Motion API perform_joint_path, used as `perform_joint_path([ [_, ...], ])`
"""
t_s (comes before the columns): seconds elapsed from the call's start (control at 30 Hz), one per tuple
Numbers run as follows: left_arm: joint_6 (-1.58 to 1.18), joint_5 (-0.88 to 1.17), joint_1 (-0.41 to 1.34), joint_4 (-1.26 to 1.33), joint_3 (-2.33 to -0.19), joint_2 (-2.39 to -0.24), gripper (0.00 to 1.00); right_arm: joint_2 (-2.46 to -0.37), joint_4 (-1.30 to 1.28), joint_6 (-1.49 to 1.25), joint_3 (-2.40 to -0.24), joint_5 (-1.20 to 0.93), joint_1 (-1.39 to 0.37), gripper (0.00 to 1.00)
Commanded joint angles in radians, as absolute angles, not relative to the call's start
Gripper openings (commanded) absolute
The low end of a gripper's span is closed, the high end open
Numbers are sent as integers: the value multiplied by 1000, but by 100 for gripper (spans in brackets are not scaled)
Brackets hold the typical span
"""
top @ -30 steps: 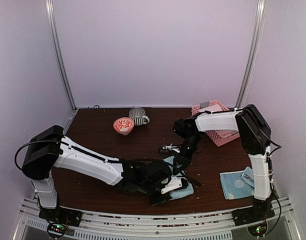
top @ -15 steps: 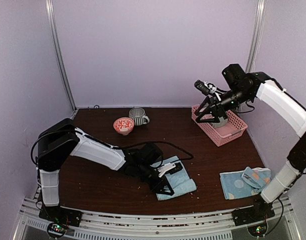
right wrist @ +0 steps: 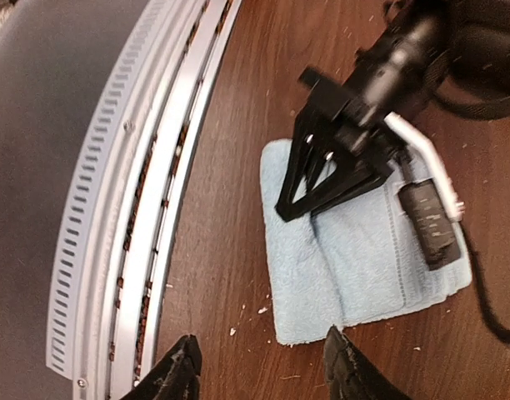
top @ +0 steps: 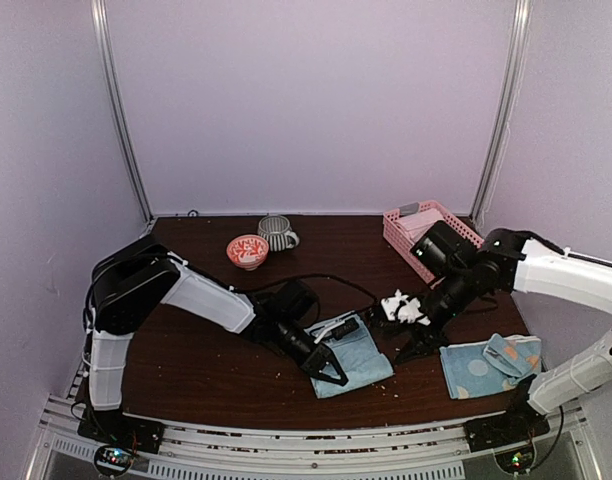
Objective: Roll the towels
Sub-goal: Roll the towel at the center of the board.
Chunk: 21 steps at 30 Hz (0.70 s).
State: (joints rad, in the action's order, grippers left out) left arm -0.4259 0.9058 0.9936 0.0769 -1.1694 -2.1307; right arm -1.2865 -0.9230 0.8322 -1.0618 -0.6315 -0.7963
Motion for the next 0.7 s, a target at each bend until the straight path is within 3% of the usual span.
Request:
perform_joint_path([
  [0.0,-433,854,985,-15,-1137,-2194,0,-1340,-723,822,-954,-327,-873,51],
  [0.53,-418,843,983,-41,-1137,-2189,1,-1563,-540,830,-877,-287,-995,55],
  [0.67,-417,832,983,-42,-1138,-2183,2,-1590,-539,832,-864,-292,-1010,47],
])
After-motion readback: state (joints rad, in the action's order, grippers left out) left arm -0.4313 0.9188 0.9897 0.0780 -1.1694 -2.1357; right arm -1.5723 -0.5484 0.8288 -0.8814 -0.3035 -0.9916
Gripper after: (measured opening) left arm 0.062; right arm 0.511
